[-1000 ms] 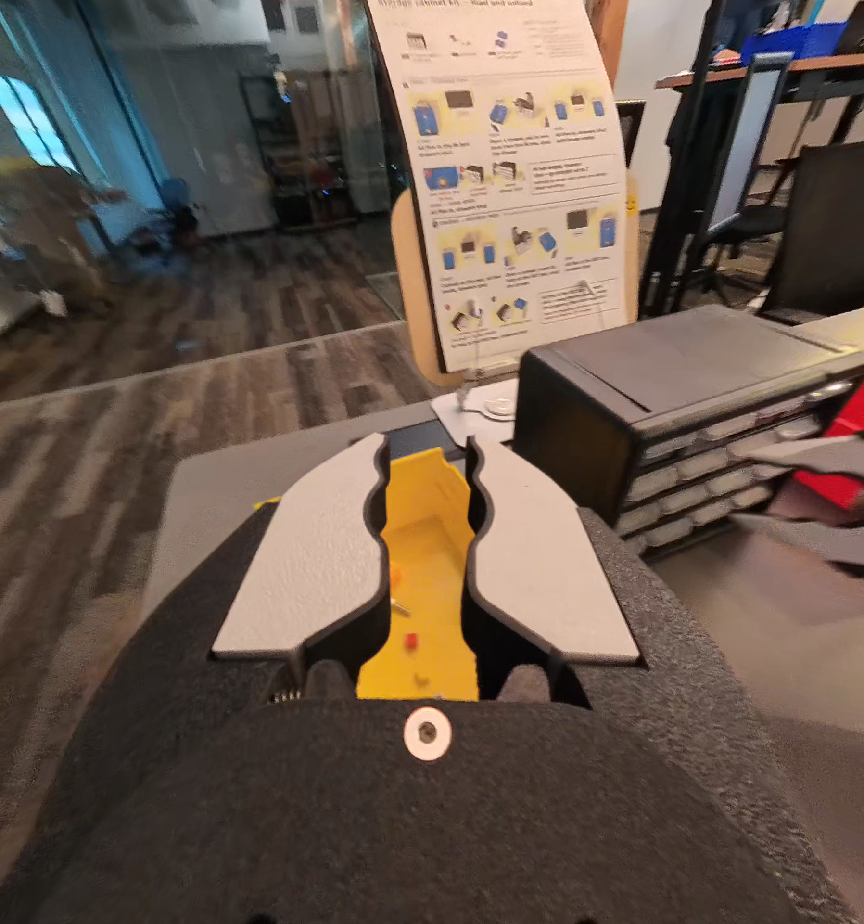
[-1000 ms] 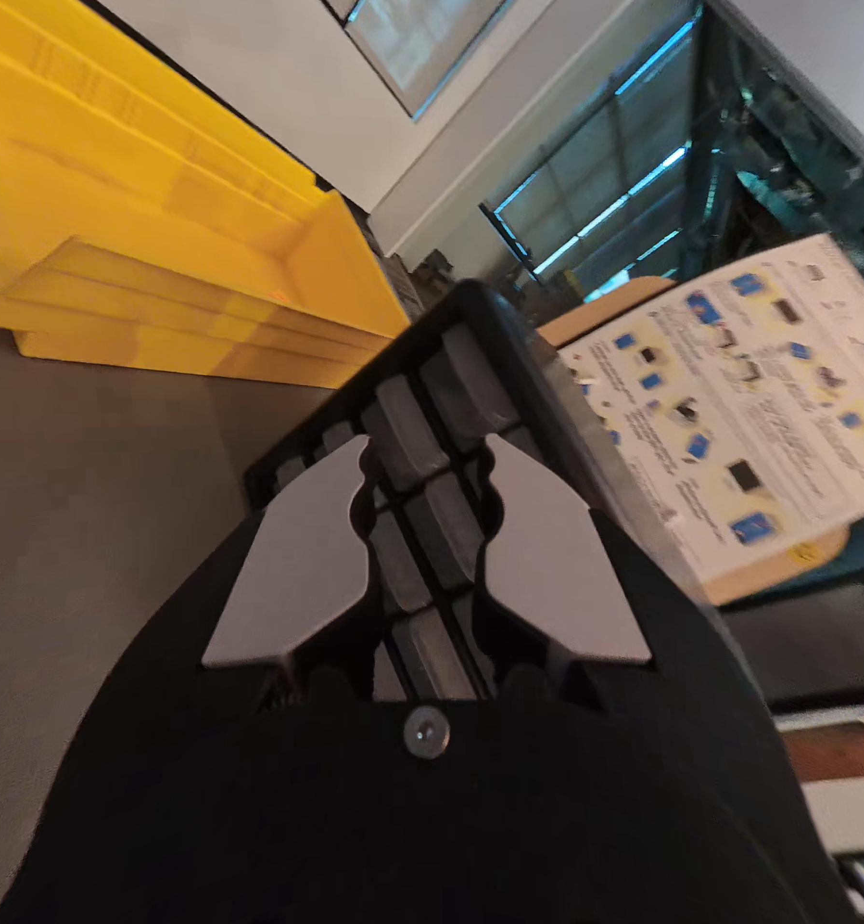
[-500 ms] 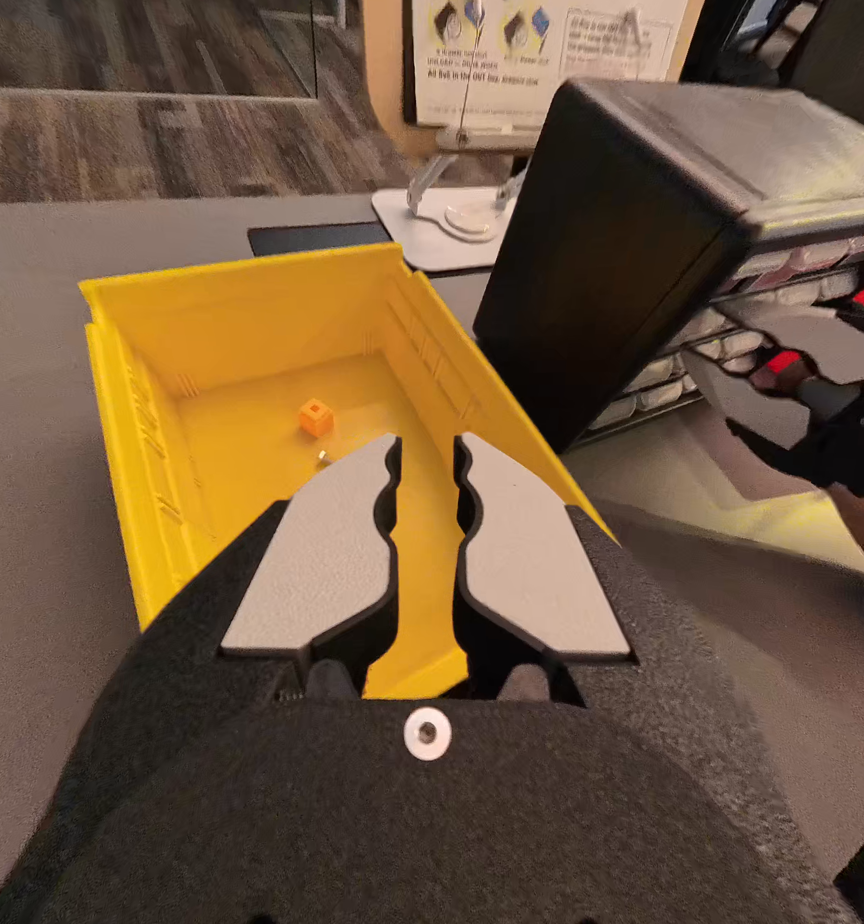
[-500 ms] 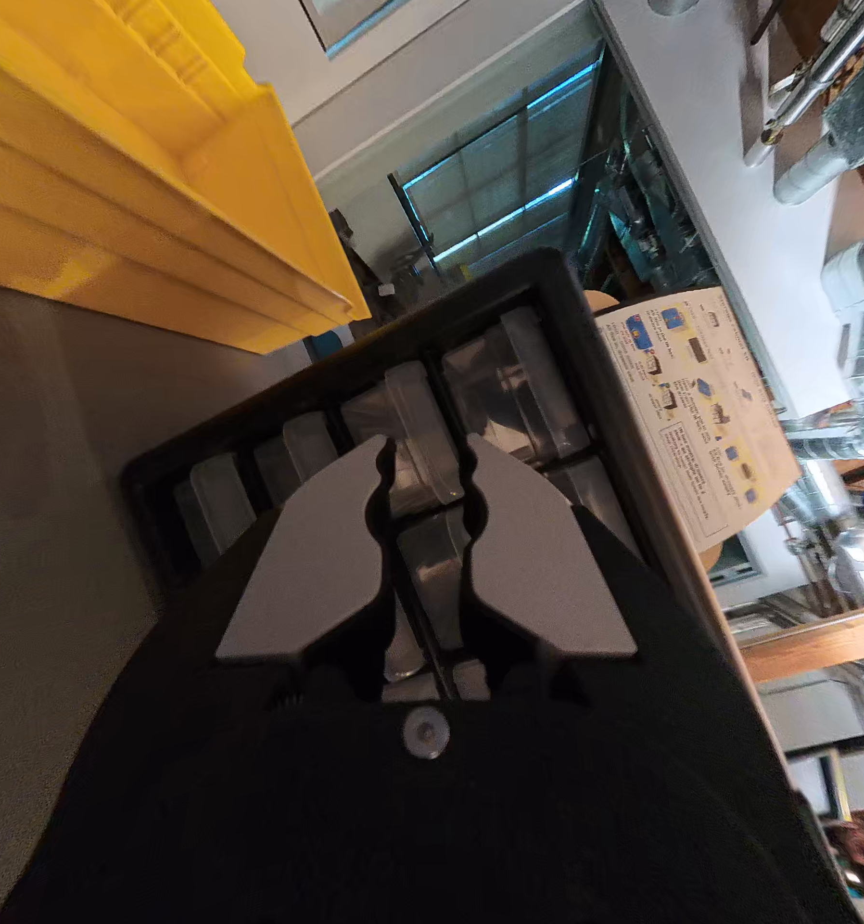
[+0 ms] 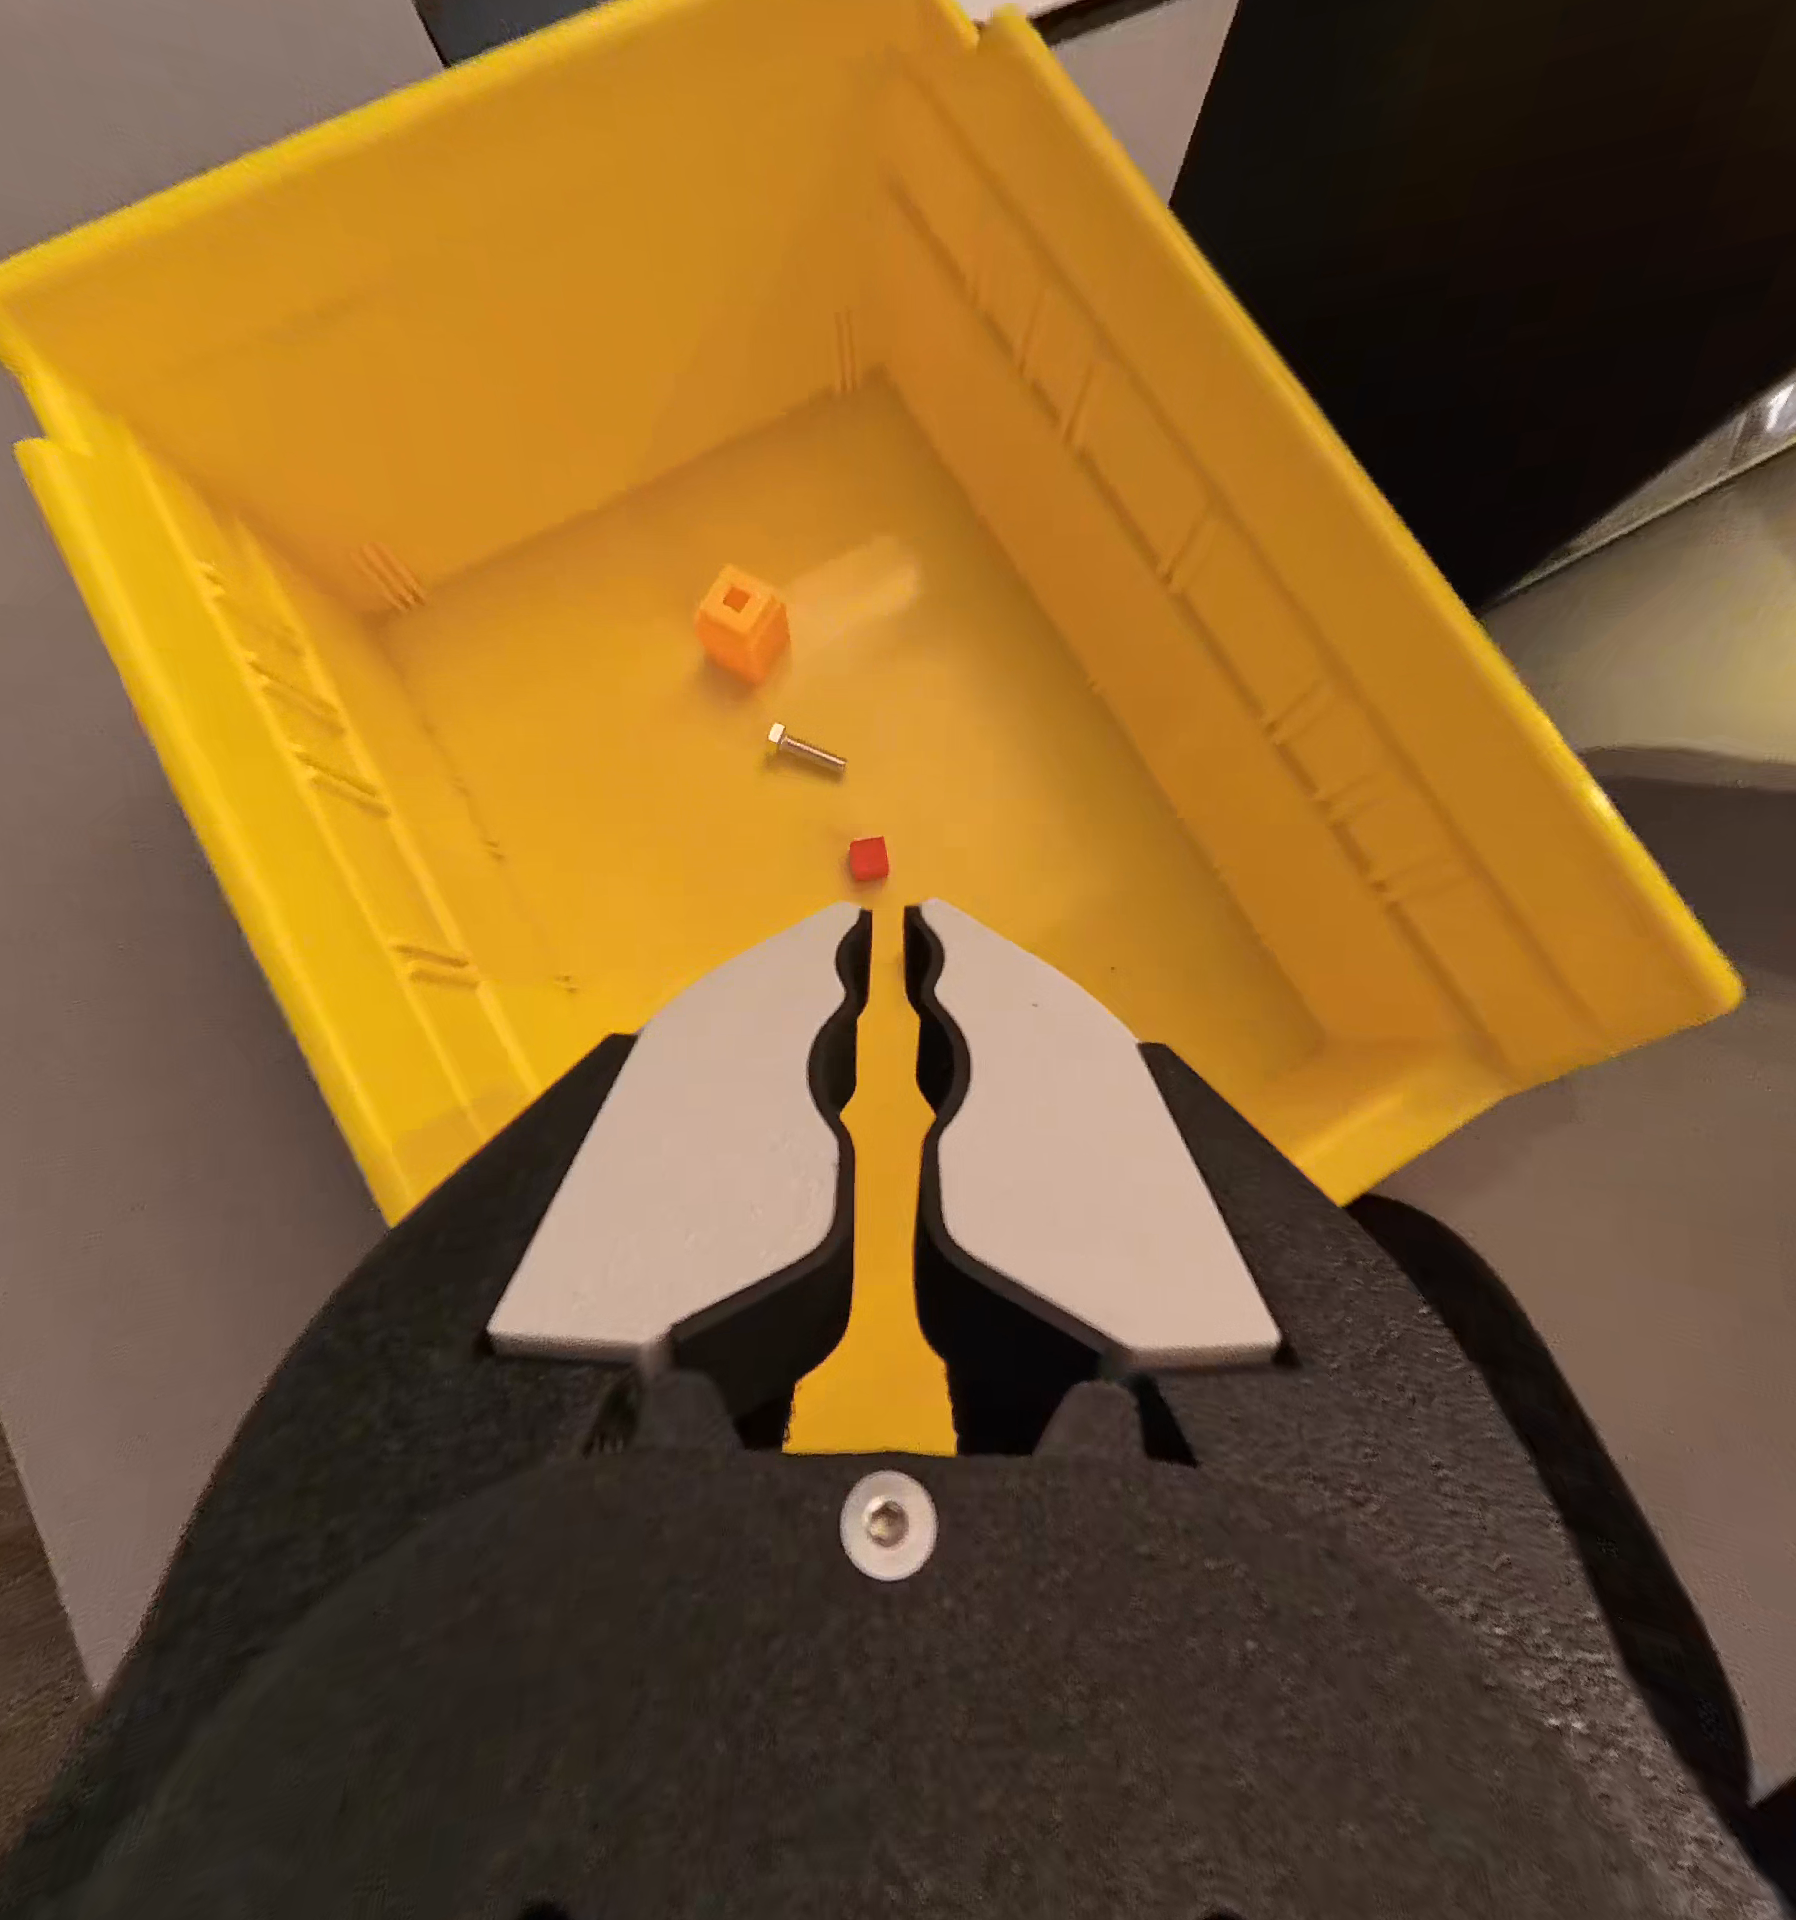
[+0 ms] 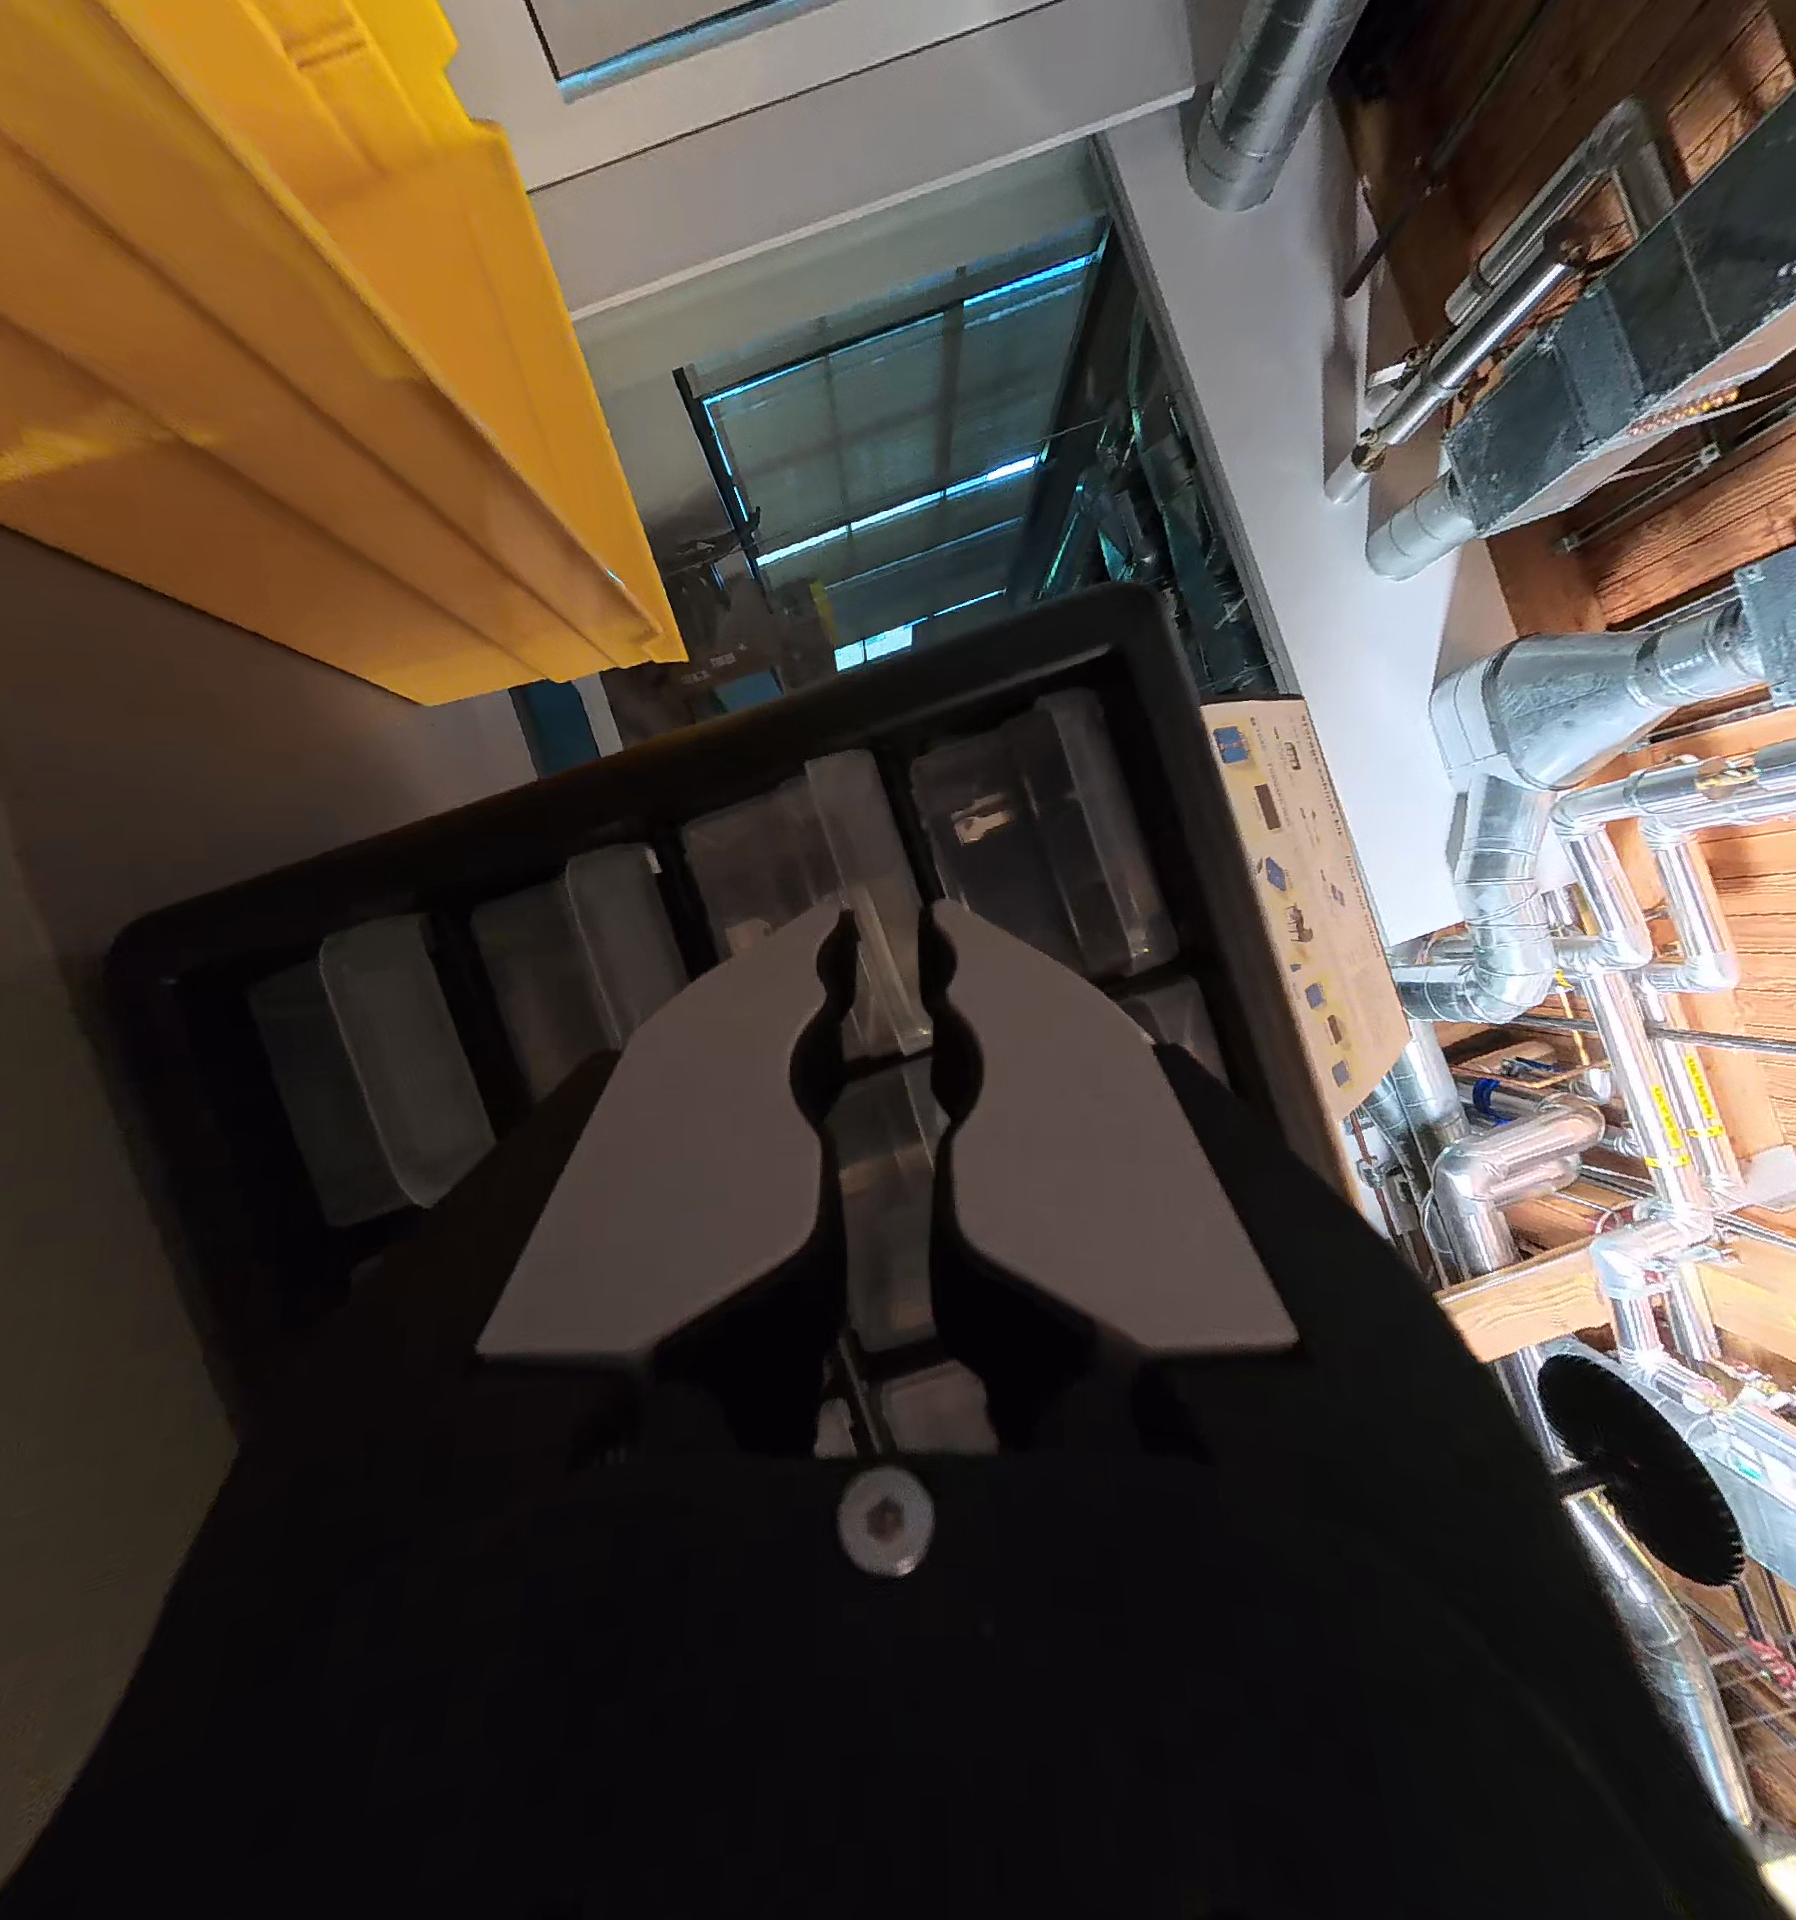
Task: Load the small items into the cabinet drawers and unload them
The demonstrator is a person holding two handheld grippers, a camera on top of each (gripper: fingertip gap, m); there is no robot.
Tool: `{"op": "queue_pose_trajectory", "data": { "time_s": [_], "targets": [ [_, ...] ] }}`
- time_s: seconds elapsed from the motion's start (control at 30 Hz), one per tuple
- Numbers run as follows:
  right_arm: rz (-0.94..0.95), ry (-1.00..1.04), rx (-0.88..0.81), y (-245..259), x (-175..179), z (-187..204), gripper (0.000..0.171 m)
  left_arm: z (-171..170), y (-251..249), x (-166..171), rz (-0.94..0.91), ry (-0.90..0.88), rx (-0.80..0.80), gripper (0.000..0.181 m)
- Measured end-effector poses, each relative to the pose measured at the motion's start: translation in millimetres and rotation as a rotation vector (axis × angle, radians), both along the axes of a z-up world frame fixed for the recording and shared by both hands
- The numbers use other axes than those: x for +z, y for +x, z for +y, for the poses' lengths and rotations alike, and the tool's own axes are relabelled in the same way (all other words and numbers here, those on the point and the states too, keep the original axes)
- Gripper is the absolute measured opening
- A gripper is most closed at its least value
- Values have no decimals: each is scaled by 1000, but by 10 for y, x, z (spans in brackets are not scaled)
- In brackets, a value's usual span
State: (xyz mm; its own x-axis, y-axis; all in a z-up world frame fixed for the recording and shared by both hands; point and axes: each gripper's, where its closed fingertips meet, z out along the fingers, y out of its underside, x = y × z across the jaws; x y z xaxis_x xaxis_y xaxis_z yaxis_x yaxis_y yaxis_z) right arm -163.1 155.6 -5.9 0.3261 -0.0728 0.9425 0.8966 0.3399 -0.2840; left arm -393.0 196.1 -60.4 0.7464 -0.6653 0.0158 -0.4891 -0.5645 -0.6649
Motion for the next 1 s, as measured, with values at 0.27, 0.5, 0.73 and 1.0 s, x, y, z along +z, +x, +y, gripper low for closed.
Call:
{"op": "queue_pose_trajectory", "data": {
  "time_s": [0.27,0.5,0.73,1.0],
  "targets": [
    [15,13,20,-14,2,-161,12,40,80,-427,158,-138,-34,9],
    [22,4,14,-23,3,-298,12,183,166,-771,235,-261,18,18],
    [24,10,28,-49,9,-376,12,275,191,-834,265,-277,16,10],
    [34,-8,22,-46,10,-414,12,282,226,-844,320,-289,-9,12]
  ]
}}
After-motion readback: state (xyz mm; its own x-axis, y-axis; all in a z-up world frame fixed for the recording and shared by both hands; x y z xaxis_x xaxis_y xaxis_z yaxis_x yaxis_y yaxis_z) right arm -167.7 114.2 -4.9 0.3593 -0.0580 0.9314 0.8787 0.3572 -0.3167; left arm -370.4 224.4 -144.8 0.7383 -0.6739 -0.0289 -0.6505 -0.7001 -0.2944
